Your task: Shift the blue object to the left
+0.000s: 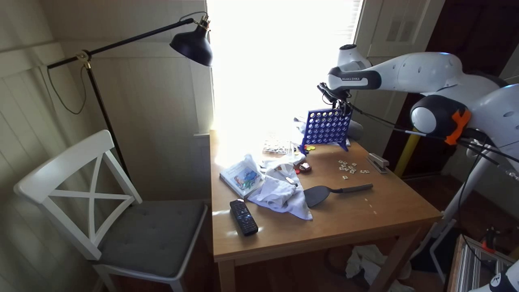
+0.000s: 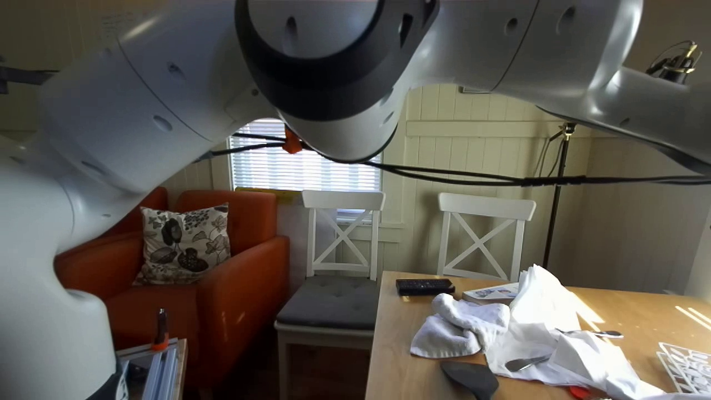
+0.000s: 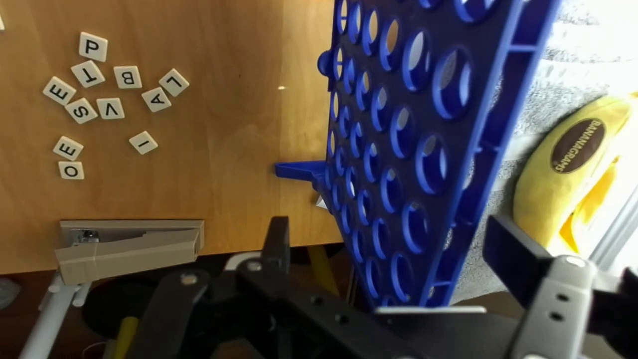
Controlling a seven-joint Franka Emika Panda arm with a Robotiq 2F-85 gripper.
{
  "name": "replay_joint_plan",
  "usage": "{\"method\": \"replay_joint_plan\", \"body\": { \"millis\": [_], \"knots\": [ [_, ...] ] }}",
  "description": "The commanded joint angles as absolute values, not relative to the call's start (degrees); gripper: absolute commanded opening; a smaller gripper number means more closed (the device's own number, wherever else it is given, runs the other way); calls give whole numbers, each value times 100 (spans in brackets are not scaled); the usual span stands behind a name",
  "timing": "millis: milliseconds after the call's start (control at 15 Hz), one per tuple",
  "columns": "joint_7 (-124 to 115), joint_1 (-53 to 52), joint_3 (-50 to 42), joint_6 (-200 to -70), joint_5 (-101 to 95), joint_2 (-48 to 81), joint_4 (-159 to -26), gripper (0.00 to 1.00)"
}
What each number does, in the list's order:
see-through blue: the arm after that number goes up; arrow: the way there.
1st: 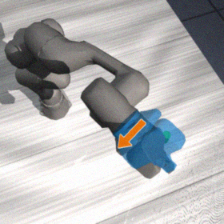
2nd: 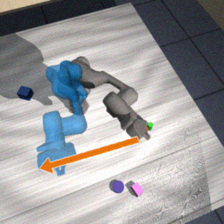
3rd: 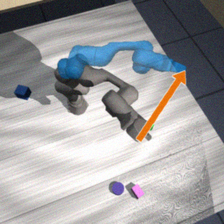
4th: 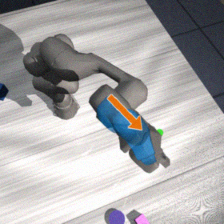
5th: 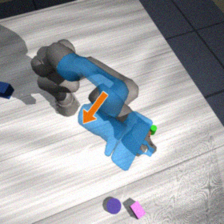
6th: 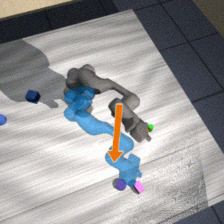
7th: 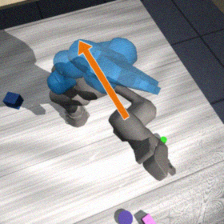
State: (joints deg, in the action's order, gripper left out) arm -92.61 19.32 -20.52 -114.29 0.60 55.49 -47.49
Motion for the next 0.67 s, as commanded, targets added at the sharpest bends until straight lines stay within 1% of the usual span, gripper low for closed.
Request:
{"method": "replay_joint_plan", "body": {
  "millis": [0,400,467,533,600],
  "knots": [
    [-9445,2056,-2070,-11310,106,5913,-4247,100],
    [-9318,2416,-1622,-10908,273,6022,-3867,100],
    [-9307,2403,-1655,-10917,338,6000,-3907,97],
    [-9318,2434,-1626,-10896,340,6011,-3861,74],
    [-9322,2450,-1616,-10881,336,6023,-3824,72]
  ]
}}
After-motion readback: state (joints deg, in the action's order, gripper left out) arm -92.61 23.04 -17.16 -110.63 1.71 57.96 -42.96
